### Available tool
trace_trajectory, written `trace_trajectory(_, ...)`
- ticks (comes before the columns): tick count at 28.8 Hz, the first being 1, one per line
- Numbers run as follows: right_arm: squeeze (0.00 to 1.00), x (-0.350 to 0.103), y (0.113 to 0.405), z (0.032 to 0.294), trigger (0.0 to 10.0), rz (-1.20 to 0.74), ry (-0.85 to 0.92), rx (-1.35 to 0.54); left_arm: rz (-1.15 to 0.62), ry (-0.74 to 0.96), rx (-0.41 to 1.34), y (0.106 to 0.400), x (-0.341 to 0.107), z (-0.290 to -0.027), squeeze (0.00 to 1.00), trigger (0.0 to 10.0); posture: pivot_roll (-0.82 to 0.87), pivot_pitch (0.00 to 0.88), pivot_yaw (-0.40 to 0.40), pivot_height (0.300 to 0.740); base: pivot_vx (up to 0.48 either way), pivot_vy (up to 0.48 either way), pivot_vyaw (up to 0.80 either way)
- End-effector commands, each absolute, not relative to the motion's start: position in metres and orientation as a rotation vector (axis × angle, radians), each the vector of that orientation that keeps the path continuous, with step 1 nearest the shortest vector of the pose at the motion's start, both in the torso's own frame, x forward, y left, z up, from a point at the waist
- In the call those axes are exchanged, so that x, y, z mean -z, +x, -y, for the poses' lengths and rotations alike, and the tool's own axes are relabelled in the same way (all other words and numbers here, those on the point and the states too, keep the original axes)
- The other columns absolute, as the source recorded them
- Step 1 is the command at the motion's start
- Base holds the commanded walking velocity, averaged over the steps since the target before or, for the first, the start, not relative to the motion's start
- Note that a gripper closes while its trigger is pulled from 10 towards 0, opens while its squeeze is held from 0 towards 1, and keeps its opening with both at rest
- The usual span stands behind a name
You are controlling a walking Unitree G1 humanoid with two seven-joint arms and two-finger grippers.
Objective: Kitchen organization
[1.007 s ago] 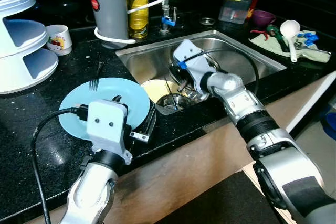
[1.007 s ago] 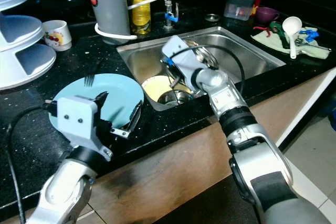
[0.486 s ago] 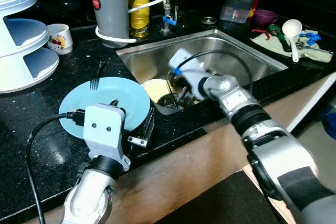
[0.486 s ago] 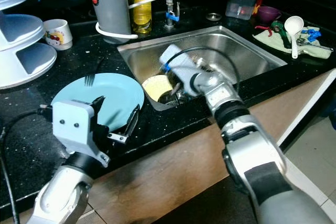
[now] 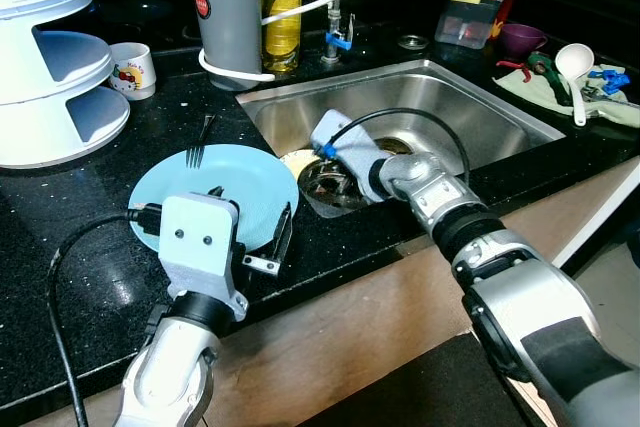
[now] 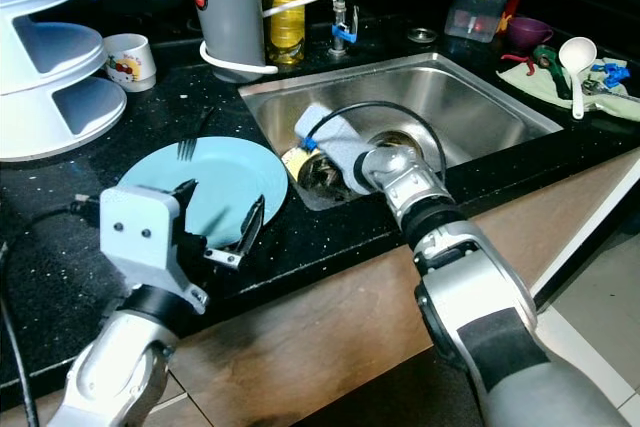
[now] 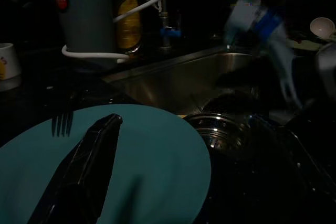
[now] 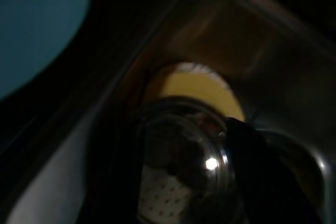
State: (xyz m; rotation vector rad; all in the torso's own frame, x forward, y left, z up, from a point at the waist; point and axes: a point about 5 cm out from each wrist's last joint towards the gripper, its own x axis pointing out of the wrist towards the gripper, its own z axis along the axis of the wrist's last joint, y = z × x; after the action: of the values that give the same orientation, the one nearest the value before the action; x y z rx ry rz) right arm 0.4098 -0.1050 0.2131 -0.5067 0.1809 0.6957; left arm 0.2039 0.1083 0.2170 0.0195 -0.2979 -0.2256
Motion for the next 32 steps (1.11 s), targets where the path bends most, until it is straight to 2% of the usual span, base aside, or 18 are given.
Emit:
trace_trajectory(1, 0.21, -0.226, 0.411, 0.105, 10.0, -0.107, -0.428, -0.696, 0.288, 0.024, 0.224, 0.206, -0.215, -0.109, 0.00, 10.0, 0.15, 0.000, -0.057, 0.740, 0.000, 0.000, 0.00)
trace_trajectory(2, 0.00, -0.240, 0.410, 0.106, 10.0, 0.011, -0.250, -0.712, 0.294, 0.029, 0.217, 0.209, -0.215, -0.110, 0.00, 10.0, 0.14, 0.000, -0.057, 0.740, 0.000, 0.000, 0.00)
trace_trajectory(3, 0.00, -0.258, 0.404, 0.114, 10.0, 0.164, 0.025, -0.751, 0.302, 0.040, 0.203, 0.213, -0.216, -0.112, 0.00, 10.0, 0.14, 0.000, -0.058, 0.740, 0.000, 0.000, 0.00)
trace_trajectory(5, 0.00, -0.258, 0.399, 0.119, 10.0, 0.214, 0.122, -0.769, 0.307, 0.051, 0.186, 0.216, -0.216, -0.115, 0.00, 10.0, 0.14, 0.000, -0.056, 0.740, 0.000, 0.000, 0.00)
trace_trajectory(14, 0.00, -0.241, 0.373, 0.103, 10.0, 0.273, 0.177, -0.900, 0.308, 0.086, 0.088, 0.231, -0.215, -0.131, 0.00, 10.0, 0.12, 0.000, -0.051, 0.740, 0.000, 0.000, 0.00)
trace_trajectory(25, 0.00, -0.241, 0.365, 0.094, 10.0, 0.282, 0.165, -0.927, 0.317, 0.108, -0.004, 0.234, -0.217, -0.153, 0.00, 10.0, 0.12, 0.000, -0.050, 0.740, 0.000, 0.000, 0.80)
trace_trajectory(32, 0.00, -0.240, 0.361, 0.095, 10.0, 0.276, 0.143, -0.931, 0.319, 0.111, -0.017, 0.236, -0.217, -0.156, 0.00, 10.0, 0.12, 0.000, -0.048, 0.740, 0.000, 0.000, 0.80)
